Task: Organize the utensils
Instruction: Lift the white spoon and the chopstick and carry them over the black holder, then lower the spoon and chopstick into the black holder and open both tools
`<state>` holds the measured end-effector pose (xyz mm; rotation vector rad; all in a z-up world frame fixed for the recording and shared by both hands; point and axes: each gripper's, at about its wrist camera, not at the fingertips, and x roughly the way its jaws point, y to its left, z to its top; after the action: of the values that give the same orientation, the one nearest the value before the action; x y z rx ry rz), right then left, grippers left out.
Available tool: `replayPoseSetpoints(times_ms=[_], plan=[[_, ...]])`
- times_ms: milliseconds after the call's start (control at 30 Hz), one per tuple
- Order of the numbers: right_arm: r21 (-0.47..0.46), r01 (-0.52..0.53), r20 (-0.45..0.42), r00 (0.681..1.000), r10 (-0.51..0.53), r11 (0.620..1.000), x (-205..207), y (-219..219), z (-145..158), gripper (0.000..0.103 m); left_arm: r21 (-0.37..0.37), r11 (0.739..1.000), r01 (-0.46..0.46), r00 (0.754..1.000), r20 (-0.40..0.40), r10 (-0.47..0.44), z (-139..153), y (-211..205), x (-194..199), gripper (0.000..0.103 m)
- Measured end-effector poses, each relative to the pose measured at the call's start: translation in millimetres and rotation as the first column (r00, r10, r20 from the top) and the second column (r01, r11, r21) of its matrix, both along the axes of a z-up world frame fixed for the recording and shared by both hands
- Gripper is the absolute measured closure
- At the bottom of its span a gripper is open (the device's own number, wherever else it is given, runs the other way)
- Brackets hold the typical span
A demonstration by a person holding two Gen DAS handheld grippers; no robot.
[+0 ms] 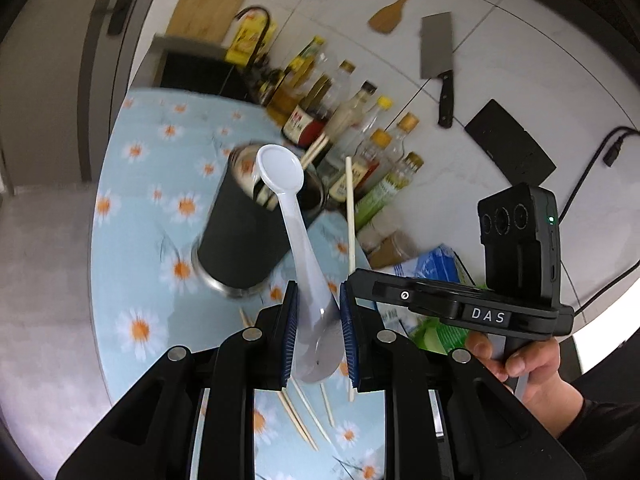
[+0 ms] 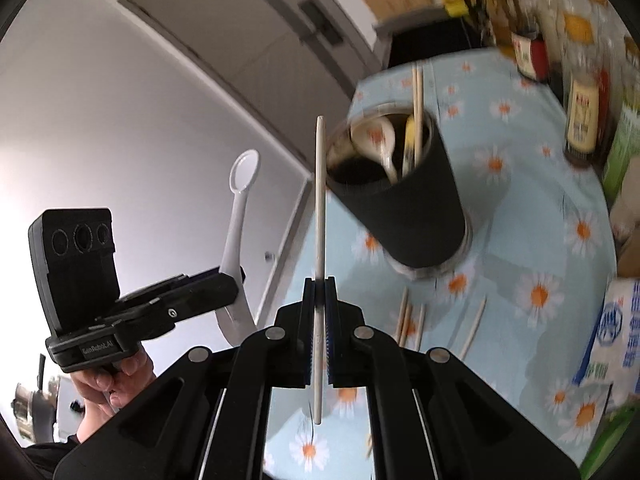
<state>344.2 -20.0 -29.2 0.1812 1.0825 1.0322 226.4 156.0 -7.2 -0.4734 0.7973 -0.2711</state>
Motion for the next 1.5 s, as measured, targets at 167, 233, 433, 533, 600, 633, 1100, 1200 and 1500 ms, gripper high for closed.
replayPoseSetpoints(times_ms=[167,233,433,533,600,633,1100,1200,1500], plan=[[0.079,0.076,0.083,0.993,-0.083,0.994,16,-1,16,0.097,0.036,0.999,-0.009,0.997,0.074,0.006,16,6,20,0.084],[0.082,0.09,0.128,0.987,-0.1,0.993,21,1,28,0.097,0.055,0.998,-0.013,0.995,0.104,0.007,22,8,27,0.084],[0.139,0.123,0.222,0.963,-0.152,0.983,35,7,52,0.097,0.076,0.997,0.01,0.987,0.161,-0.022,31,12,50,0.084],[0.15,0.136,0.259,0.951,-0.171,0.979,44,11,61,0.097,0.09,0.996,0.006,0.982,0.187,-0.023,35,15,62,0.084],[0.159,0.148,0.269,0.945,-0.187,0.976,49,12,65,0.097,0.107,0.994,-0.006,0.978,0.208,-0.017,38,17,67,0.084],[0.168,0.152,0.278,0.941,-0.194,0.974,54,13,68,0.097,0.114,0.993,-0.007,0.976,0.219,-0.019,39,18,70,0.084],[0.21,0.228,0.425,0.854,-0.299,0.951,72,27,70,0.097,0.232,0.971,-0.06,0.932,0.362,-0.029,29,10,87,0.084],[0.207,0.243,0.434,0.845,-0.311,0.948,74,27,63,0.097,0.231,0.97,-0.075,0.937,0.35,-0.011,19,11,90,0.084],[0.174,0.284,0.445,0.831,-0.333,0.943,82,31,41,0.097,0.258,0.963,-0.084,0.942,0.335,-0.007,-9,4,97,0.084]])
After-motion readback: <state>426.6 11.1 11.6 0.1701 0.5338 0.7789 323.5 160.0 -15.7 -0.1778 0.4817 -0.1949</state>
